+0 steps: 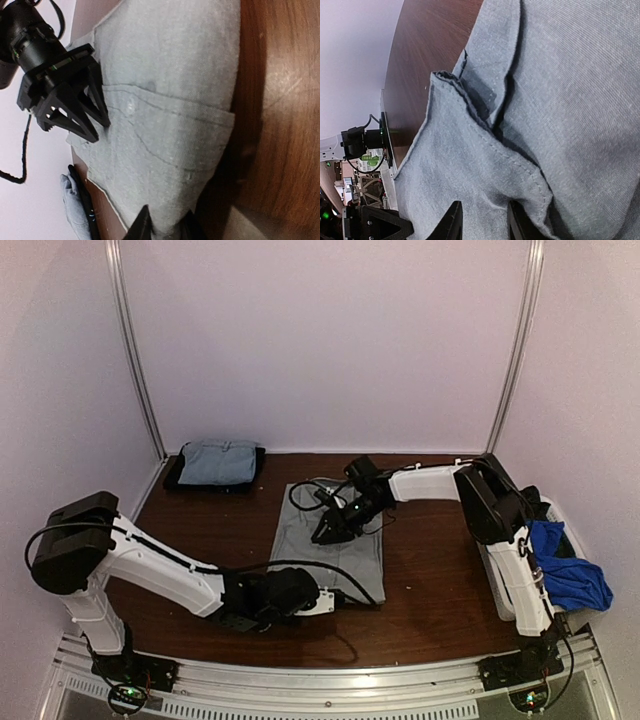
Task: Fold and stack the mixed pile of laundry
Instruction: Pick up the 2/3-rectangle-folded shirt from the center of the board, then fold the 2/3-rectangle-folded shirt at the center of the board.
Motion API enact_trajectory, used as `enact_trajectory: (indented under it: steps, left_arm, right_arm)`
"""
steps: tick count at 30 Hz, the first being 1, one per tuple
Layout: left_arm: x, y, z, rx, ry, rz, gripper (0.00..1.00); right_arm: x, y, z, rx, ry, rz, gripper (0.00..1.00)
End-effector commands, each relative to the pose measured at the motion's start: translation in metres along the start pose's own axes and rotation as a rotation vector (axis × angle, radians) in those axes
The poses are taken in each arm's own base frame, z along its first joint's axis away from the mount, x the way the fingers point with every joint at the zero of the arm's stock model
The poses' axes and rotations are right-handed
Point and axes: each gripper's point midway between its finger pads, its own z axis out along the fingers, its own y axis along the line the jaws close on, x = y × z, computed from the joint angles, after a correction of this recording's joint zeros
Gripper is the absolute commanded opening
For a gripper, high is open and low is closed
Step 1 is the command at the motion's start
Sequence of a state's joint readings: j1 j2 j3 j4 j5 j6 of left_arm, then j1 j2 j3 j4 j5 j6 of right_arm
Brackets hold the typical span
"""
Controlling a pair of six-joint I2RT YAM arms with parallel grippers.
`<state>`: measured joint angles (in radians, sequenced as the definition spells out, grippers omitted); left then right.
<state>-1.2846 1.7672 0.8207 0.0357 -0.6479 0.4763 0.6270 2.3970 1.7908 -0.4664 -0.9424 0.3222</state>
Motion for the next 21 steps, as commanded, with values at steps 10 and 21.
enact_trajectory:
  steps: [10, 21]
  left_arm:
    - [-0.050, 0.001, -0.119, 0.515, -0.260, -0.169, 0.00]
    - [-0.073, -0.008, -0.169, 0.810, -0.290, -0.195, 0.00]
  right_arm:
    - [0.102, 0.045, 0.000, 0.011, 0.180, -0.021, 0.34]
    - [-0.007, 0.068, -0.080, 0.015, -0.064, -0.089, 0.53]
